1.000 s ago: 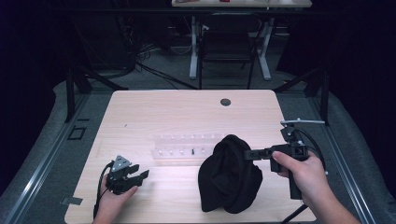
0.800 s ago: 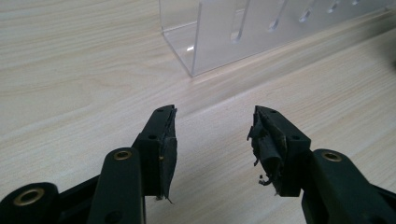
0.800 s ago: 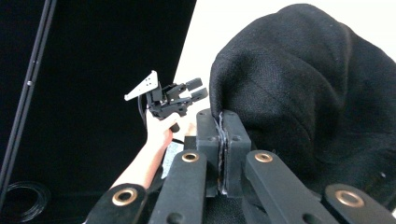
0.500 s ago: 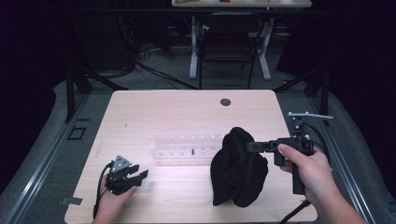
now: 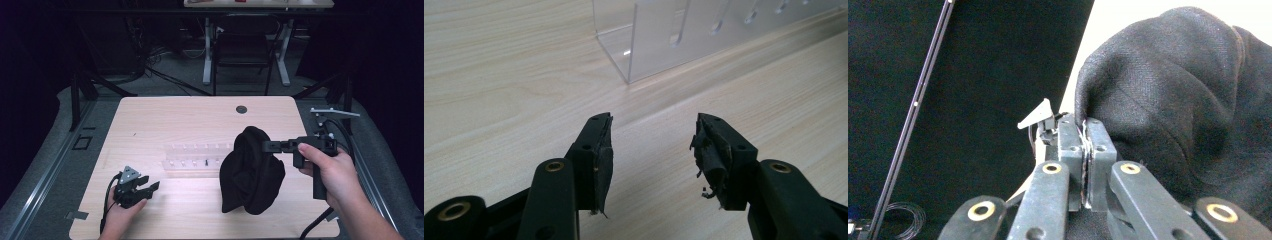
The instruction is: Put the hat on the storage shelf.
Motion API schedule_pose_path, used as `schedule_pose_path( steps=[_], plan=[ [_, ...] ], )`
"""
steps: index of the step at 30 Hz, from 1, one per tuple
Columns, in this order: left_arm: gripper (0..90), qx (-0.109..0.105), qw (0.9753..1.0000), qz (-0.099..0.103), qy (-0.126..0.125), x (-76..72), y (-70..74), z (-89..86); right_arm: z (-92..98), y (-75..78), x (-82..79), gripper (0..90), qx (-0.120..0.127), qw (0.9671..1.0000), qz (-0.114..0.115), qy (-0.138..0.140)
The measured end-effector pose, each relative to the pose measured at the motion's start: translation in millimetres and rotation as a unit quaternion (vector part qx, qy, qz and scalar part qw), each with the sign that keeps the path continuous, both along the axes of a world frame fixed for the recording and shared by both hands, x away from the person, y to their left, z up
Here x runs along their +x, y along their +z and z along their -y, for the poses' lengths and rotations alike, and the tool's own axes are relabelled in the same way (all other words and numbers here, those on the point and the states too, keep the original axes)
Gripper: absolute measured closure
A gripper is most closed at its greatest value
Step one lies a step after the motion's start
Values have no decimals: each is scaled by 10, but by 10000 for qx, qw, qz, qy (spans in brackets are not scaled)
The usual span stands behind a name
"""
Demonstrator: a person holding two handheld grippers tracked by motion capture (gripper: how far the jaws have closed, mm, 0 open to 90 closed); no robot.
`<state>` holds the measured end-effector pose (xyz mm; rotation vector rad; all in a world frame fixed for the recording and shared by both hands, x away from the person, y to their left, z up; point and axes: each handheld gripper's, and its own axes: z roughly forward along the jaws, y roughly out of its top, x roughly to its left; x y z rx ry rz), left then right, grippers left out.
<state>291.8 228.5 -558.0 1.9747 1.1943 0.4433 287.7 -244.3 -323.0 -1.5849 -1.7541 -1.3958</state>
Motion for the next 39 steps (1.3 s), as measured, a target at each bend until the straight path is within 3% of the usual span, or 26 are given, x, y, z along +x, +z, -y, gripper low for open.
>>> schedule_pose_path(
  steps=[9,18,26,39],
  plan=[
    [497,-17,10000,20,-41,-27,4,0,-130,174,89,885,-119,9999,24,72],
    [498,-51,10000,7,-36,-29,11,-18,-316,351,304,885,-298,9986,-369,246],
    [498,-38,10000,-17,-51,-28,22,-41,-396,457,455,884,-267,9979,-534,236],
    [499,-39,10000,-32,-55,-26,25,-41,-457,550,732,885,-185,9990,-400,-31]
  ],
)
